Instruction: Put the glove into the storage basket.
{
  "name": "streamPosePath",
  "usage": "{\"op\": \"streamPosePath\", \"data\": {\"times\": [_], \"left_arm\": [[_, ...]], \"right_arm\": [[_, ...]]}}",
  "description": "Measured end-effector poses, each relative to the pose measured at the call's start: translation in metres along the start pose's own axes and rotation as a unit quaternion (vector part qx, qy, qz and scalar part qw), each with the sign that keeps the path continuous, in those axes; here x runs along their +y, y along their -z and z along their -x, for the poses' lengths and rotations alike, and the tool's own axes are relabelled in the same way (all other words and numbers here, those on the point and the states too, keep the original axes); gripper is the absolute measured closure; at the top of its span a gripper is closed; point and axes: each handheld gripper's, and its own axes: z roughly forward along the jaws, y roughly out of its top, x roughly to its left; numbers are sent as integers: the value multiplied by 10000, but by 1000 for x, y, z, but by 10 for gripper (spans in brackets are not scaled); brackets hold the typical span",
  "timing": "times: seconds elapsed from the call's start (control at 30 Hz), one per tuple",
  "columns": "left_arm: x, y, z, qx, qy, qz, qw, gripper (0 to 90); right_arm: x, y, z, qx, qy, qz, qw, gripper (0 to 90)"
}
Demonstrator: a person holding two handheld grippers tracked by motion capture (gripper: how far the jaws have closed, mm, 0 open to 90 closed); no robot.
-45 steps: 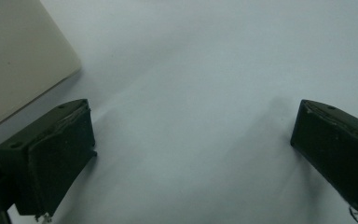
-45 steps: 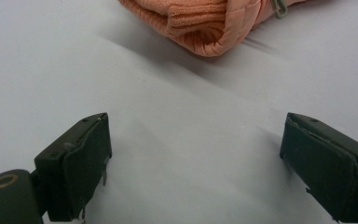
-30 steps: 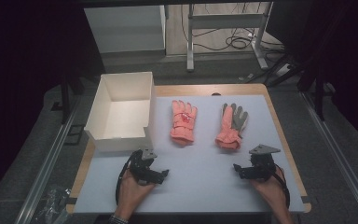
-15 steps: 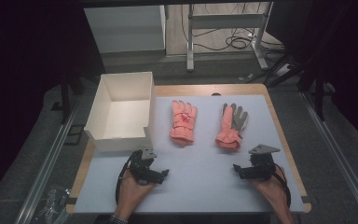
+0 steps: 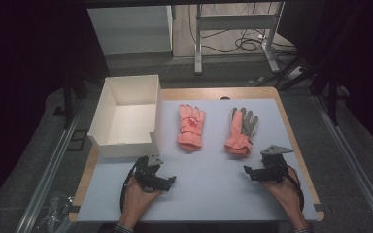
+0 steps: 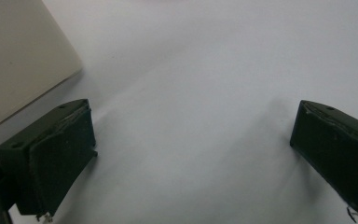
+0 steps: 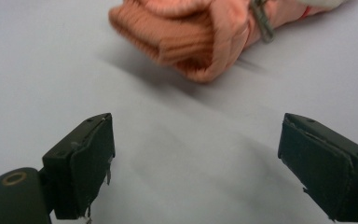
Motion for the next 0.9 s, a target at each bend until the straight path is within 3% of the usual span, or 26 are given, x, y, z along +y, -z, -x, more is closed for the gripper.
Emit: {"op": "streamPosePath", "data": {"times": [0.27,0.57,0.8,0.9], "left_arm": [[0,0,0,0,1,0,10000,1],[0,0,0,0,2,1,10000,1],[0,0,0,-1,2,2,10000,1],[0,0,0,0,0,1,10000,1]], "right_arm": [[23,7,7,55,-64,182,9998,150],[50,11,13,29,24,360,9993,229],[71,3,24,58,8,367,9993,291],[79,-4,29,-116,3,357,9993,298]]}}
